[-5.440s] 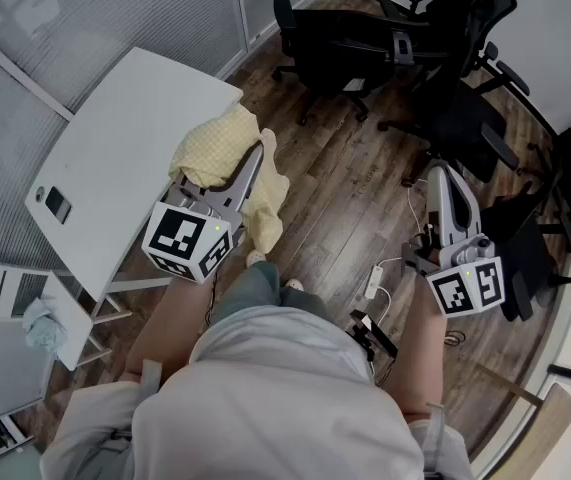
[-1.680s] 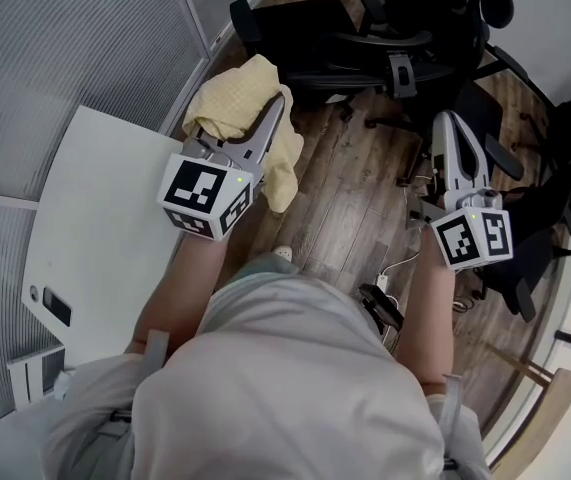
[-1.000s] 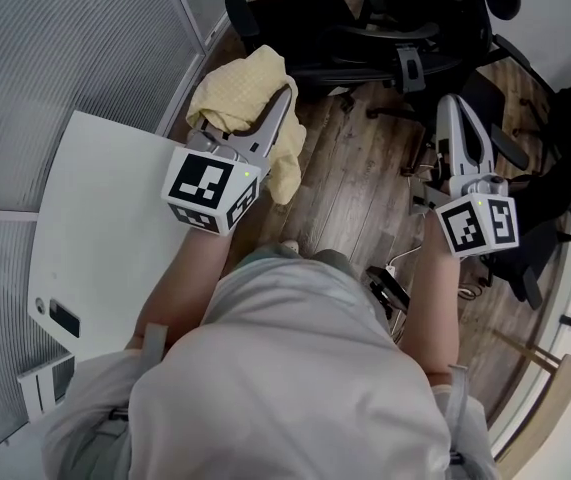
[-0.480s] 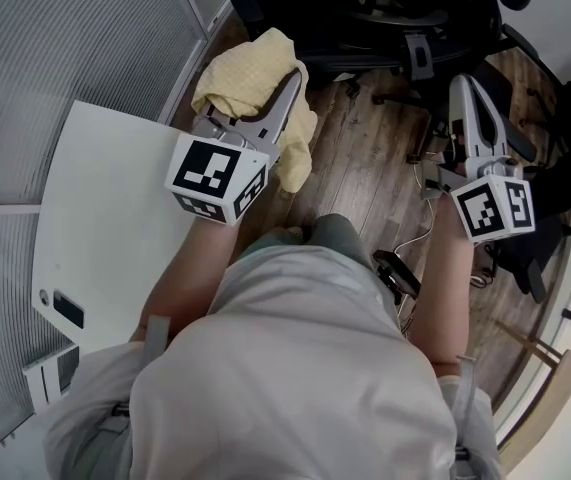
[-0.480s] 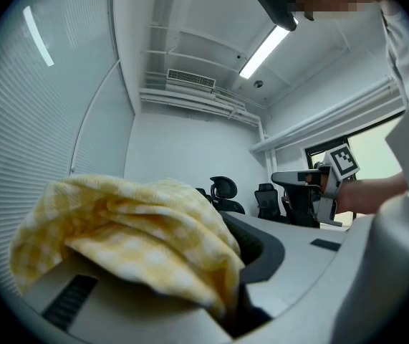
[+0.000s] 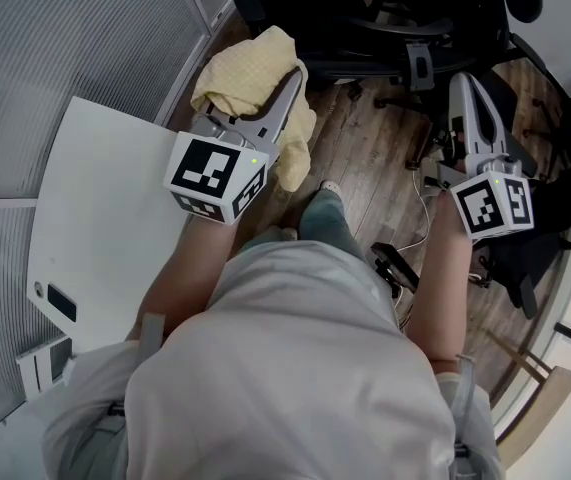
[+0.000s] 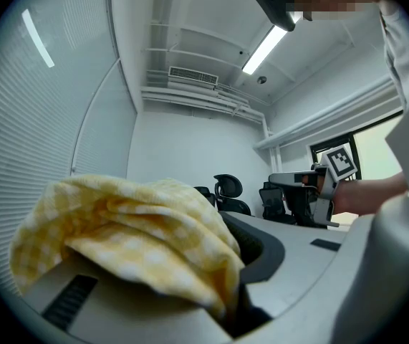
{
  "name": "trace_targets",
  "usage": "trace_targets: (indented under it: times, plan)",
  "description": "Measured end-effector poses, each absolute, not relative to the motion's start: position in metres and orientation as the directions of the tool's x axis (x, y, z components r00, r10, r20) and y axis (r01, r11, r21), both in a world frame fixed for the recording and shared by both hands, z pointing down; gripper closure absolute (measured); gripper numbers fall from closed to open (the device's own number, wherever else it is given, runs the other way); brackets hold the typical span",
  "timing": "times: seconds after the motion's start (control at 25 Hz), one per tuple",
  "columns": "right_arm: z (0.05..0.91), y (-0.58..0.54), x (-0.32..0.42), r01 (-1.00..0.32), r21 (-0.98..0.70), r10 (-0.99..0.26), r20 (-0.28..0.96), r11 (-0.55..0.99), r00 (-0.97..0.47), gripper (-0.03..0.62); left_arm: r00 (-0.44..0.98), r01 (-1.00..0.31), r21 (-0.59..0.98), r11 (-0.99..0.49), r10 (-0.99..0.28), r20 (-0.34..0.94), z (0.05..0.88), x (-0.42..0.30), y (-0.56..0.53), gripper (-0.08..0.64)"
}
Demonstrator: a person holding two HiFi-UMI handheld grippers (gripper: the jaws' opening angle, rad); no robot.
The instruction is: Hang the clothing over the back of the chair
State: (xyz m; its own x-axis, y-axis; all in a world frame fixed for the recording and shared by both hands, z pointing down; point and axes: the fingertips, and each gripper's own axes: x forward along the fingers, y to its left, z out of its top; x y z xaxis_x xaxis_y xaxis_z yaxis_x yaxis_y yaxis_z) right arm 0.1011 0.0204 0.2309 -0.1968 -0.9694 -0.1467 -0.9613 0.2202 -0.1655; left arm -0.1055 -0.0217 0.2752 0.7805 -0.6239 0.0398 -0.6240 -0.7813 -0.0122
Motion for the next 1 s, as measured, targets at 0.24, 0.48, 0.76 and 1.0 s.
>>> trace_targets:
  times: [0.24, 0.48, 0.76, 1.0]
  plan:
    - [0.234, -0.015, 0.115, -0.949, -0.181, -0.962, -0.143, 0.257, -0.233, 0.571, 0.771, -0.636, -0.008, -0.772, -0.635, 0.044, 0.273, -0.090, -0.043, 0.466]
    - [0.244, -0.051, 0.128, -0.935, -0.190, -0.952, -0.135, 0.298, -0.276, 0.571, 0.751, -0.658, -0.009, -0.753, -0.657, 0.062, 0.281, -0.075, -0.070, 0.468]
    - [0.257, -0.087, 0.143, -0.927, -0.209, -0.949, -0.108, 0.312, -0.295, 0.571, 0.732, -0.679, -0.004, -0.734, -0.677, 0.077, 0.287, -0.060, -0.098, 0.466]
    - [0.261, -0.123, 0.157, -0.912, -0.222, -0.939, -0.101, 0.344, -0.330, 0.571, 0.717, -0.694, 0.005, -0.720, -0.692, 0.084, 0.287, -0.042, -0.124, 0.466]
